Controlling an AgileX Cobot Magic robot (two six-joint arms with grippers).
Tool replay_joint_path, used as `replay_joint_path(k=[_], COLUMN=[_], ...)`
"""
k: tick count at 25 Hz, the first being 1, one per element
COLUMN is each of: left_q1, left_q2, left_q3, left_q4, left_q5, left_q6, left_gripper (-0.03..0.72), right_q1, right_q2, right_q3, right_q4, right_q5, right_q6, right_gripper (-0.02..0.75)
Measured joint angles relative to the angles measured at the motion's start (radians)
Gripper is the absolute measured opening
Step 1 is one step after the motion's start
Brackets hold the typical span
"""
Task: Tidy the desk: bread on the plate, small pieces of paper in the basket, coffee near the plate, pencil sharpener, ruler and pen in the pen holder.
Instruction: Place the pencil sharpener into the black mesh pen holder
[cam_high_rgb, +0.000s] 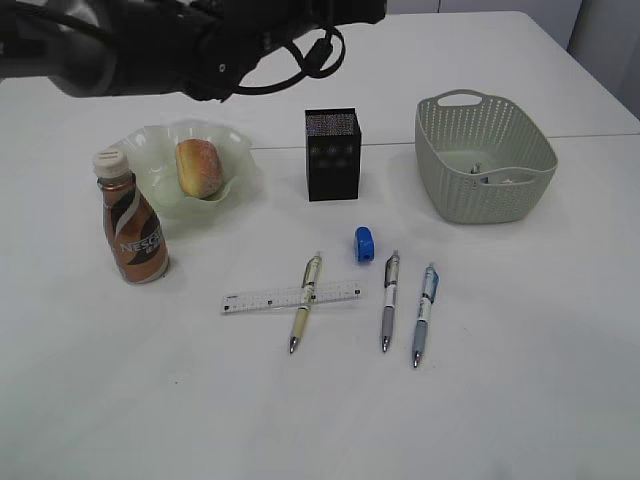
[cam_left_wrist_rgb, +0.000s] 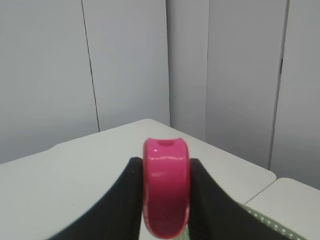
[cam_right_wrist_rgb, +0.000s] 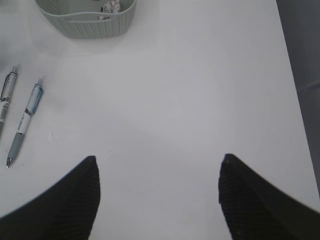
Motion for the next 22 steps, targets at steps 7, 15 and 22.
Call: replay_joint_path(k=[7, 15, 22], left_q1=[0.039, 0.041, 0.057], left_q2=[0.035, 0.105, 0.147], left_q3=[0.013, 0.014, 0.014], left_q4=[-0.094, -0.136, -0.210], left_q5=[-0.051, -0.056, -0.057], left_q6=[0.000, 0.000, 0.000], left_gripper=[0.170, 0.172, 0.173], right_q1=[0.000, 0.000, 0.000], right_q2=[0.000, 0.000, 0.000], right_q3=[0.000, 0.000, 0.000], right_q4=[0.000, 0.000, 0.000], right_q5=[-0.002, -0.002, -0.002], right_q6=[0.000, 0.000, 0.000], right_gripper=[0.573, 0.574, 0.574])
